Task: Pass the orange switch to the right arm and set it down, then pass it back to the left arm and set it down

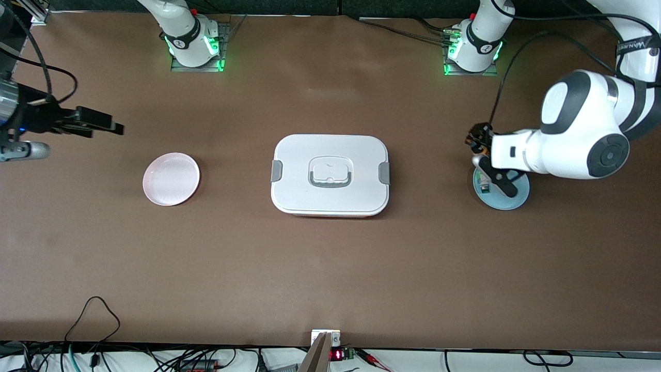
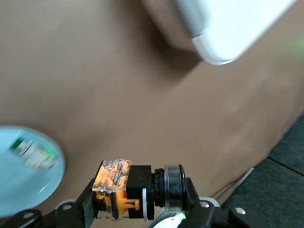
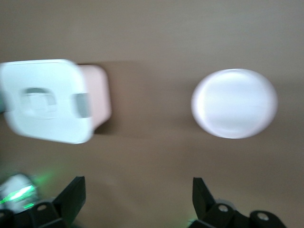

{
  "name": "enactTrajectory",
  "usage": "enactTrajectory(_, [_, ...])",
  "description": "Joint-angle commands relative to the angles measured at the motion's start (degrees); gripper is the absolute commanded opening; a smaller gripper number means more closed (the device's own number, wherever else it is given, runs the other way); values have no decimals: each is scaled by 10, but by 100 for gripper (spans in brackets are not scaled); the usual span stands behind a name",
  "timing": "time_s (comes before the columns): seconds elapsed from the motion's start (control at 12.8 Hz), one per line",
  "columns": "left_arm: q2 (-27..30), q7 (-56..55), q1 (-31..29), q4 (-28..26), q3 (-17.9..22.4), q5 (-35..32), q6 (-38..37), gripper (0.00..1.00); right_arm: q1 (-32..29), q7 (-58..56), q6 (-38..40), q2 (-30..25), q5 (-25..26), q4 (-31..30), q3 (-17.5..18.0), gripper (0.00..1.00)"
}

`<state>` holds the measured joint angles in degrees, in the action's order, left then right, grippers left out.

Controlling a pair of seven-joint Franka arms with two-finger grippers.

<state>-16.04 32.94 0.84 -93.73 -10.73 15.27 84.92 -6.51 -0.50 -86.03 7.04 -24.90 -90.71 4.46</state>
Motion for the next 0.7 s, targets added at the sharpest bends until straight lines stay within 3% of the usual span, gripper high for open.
enactTrajectory(0.0, [6,22,-7,39,-25,81,-28,21,-7,-6,-16,5,-122,-26,-2,100])
enactTrajectory(0.31, [5,16,-1,39,-39,249,-22,19,-4,-74,-35,14,-257,-70,-1,100])
enactTrajectory(0.62, [0,20,39,57,-41,329,31,16,3,-115,-44,20,-382,-119,4,100])
